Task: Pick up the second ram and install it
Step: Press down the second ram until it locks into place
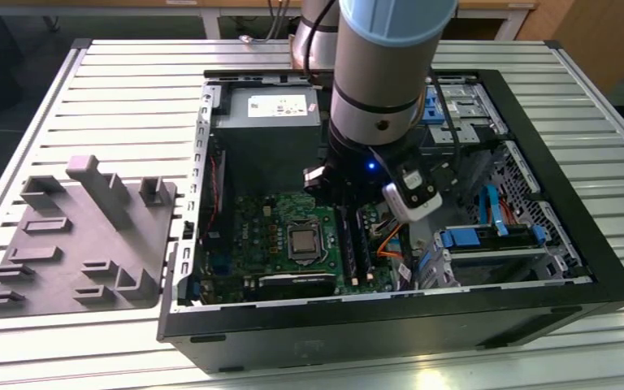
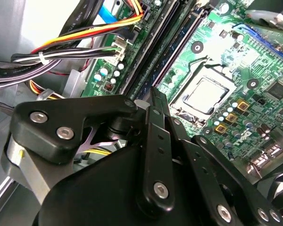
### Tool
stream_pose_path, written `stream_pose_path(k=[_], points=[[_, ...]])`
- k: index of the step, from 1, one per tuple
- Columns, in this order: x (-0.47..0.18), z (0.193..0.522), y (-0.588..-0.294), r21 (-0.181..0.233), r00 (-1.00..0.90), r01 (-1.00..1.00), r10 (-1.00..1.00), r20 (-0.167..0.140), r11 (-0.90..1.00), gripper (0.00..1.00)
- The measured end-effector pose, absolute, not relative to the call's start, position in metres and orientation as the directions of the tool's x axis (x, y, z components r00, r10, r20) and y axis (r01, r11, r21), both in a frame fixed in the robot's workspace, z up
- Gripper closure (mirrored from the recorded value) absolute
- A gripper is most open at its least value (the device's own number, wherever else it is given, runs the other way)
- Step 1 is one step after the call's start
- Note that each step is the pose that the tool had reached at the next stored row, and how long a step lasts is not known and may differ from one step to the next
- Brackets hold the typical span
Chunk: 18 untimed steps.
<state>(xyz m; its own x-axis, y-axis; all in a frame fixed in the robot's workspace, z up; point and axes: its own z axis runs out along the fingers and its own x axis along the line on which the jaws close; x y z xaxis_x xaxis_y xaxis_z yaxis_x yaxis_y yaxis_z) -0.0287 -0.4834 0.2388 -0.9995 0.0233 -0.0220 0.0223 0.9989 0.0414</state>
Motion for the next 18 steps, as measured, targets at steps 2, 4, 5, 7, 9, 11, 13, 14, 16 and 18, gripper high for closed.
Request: stream_pose_path(k=[2, 4, 5, 7, 9, 11, 13, 14, 16, 18], points=[[-0.0287, 0.2388, -0.4840, 0.041, -0.999, 0.022, 0.023, -0.022, 0.999, 0.89], [-0.0287, 0.2388, -0.4846, 0.041, -0.999, 0.022, 0.023, -0.022, 0.999, 0.89], [-0.0287, 0.2388, -0.4849, 0.041, -0.999, 0.022, 0.023, -0.022, 0.999, 0.89], [-0.0287, 0.2389, -0.4854, 0.041, -0.999, 0.022, 0.023, -0.022, 0.999, 0.89], [-0.0287, 0.2388, -0.4859, 0.041, -0.999, 0.022, 0.023, -0.022, 0.999, 0.89], [-0.0287, 0.2388, -0.4864, 0.041, -0.999, 0.022, 0.023, -0.022, 0.999, 0.89], [-0.0287, 0.2388, -0.4868, 0.041, -0.999, 0.022, 0.023, -0.022, 0.999, 0.89], [-0.0287, 0.2388, -0.4869, 0.041, -0.999, 0.022, 0.023, -0.022, 0.999, 0.89], [-0.0287, 0.2388, -0.4873, 0.041, -0.999, 0.022, 0.023, -0.022, 0.999, 0.89], [-0.0287, 0.2388, -0.4877, 0.041, -0.999, 0.022, 0.023, -0.022, 0.999, 0.89]])
